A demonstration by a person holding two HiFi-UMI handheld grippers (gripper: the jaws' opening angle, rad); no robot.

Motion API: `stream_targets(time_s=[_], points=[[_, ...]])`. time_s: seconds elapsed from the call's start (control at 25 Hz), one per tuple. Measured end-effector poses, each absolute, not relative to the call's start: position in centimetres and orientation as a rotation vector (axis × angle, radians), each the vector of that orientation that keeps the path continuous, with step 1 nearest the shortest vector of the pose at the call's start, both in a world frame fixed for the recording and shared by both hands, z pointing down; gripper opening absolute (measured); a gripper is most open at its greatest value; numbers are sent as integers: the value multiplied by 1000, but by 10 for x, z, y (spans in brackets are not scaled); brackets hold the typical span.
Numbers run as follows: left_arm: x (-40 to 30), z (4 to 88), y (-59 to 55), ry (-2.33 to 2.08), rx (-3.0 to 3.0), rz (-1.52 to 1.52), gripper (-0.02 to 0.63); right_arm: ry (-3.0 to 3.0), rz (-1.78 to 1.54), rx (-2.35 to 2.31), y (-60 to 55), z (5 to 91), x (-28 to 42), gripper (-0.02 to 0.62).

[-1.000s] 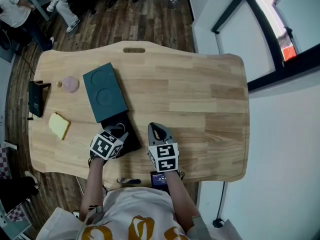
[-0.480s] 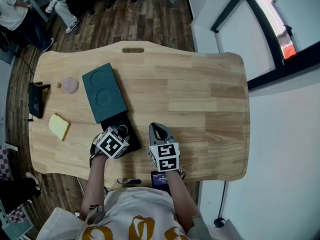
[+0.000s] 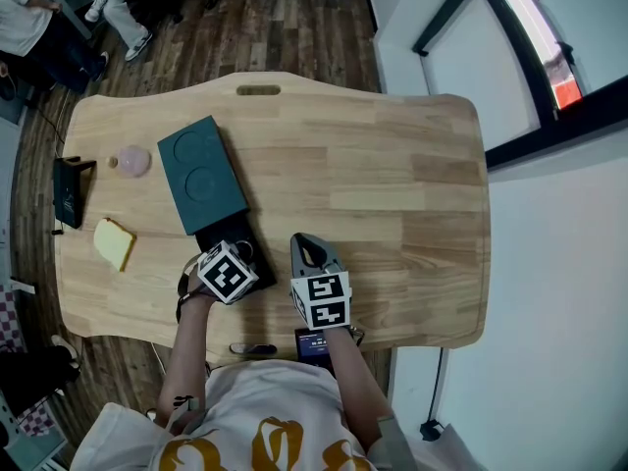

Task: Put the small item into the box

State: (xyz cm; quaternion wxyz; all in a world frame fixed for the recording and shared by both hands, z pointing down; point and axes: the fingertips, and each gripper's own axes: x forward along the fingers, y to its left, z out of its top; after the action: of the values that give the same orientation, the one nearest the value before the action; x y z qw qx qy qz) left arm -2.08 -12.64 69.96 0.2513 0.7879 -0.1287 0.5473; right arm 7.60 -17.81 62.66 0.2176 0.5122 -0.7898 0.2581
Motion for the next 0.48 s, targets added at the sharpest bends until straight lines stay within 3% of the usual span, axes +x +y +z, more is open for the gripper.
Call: stream_targets(time_s=[0.48], points=[[-22, 690, -132, -427, 2194, 1412, 48, -2204, 695, 1428, -173, 613, 78, 5]])
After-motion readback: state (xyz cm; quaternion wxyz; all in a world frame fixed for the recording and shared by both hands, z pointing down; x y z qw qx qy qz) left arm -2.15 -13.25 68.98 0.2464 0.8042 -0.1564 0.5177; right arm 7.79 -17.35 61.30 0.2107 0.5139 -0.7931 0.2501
